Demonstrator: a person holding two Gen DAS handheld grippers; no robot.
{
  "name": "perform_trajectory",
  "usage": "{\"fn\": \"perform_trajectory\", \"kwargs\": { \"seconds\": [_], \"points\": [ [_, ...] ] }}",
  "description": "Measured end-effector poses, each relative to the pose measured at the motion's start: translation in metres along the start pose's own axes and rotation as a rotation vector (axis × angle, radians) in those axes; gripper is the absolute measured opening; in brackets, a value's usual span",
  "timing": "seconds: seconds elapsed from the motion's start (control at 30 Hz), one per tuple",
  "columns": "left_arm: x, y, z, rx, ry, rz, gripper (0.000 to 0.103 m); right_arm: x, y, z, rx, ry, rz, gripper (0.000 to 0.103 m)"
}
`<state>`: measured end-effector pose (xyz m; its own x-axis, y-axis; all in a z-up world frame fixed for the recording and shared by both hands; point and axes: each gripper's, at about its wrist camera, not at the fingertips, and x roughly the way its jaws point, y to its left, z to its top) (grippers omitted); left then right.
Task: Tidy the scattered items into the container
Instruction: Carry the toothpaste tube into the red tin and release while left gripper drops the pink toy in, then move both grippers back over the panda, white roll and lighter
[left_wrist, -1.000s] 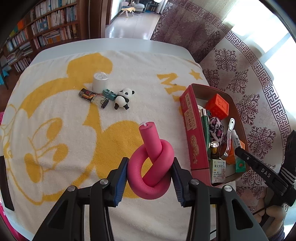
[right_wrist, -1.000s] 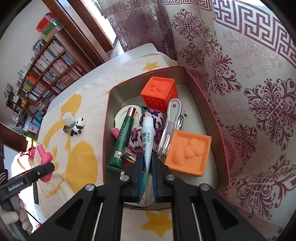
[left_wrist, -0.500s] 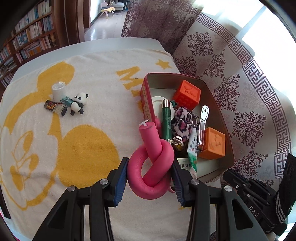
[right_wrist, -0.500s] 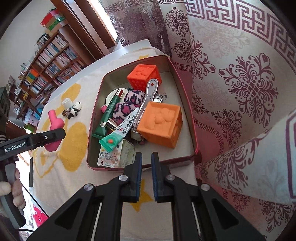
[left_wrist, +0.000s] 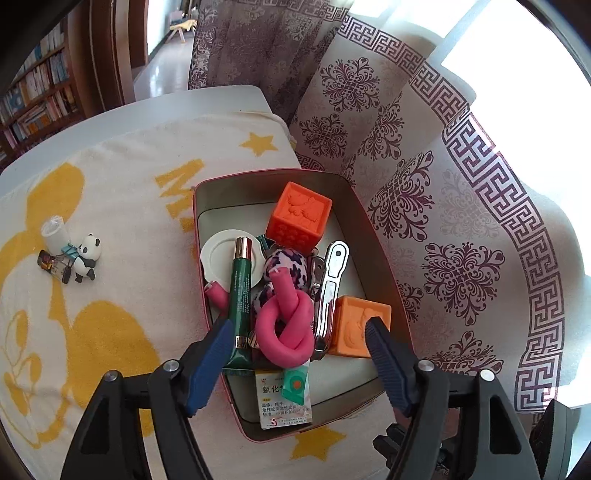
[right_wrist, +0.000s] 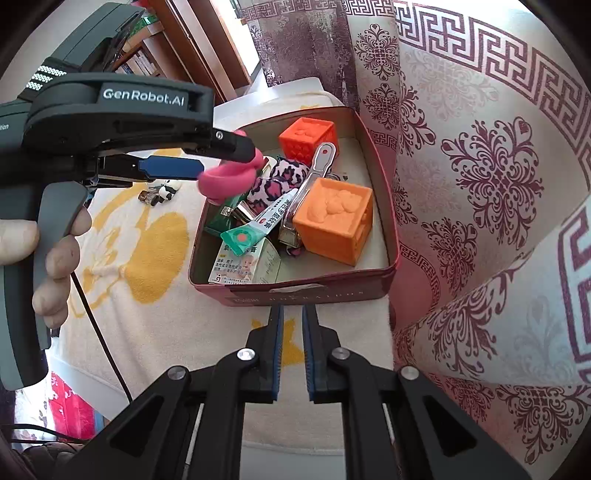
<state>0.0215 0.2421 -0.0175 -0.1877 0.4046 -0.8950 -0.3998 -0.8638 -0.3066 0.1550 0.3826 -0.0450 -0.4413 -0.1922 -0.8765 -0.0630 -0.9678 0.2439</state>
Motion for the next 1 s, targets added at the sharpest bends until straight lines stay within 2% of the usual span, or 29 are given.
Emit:
{"fn": "perform_trajectory", "kwargs": {
  "seconds": [0.03,0.07,0.1,0.13,0.17,0.6,1.0],
  "points": [
    [-0.001,0.001,-0.001,0.001,-0.003,0.003,0.078,0.000,-0.001,0.000,0.002,0.001,-0.004,0.015],
    [-0.002,0.001,-0.001,-0.003,0.001,0.008,0.078,-0.001,-0.001,-0.001,0.005,0.000,-0.005,0.027],
    [-0.002,0.004,-0.003,-0.012,0.005,0.011,0.078,-0.002,-0.002,-0.001,0.009,-0.004,-0.004,0.034],
    [-0.002,0.008,-0.004,-0.022,0.009,0.016,0.078,-0.003,-0.002,0.000,0.012,-0.011,-0.003,0.047],
    [-0.003,0.012,-0.007,-0.035,0.012,0.023,0.078,-0.005,-0.002,0.001,0.014,-0.020,-0.003,0.055],
    [-0.021,0.087,-0.047,-0.197,0.017,0.102,0.078,0.008,0.028,0.011,-0.052,-0.001,0.056,0.057],
    [-0.034,0.161,-0.076,-0.348,0.041,0.133,0.078,0.027,0.066,0.018,-0.098,0.033,0.092,0.057]
  ]
}}
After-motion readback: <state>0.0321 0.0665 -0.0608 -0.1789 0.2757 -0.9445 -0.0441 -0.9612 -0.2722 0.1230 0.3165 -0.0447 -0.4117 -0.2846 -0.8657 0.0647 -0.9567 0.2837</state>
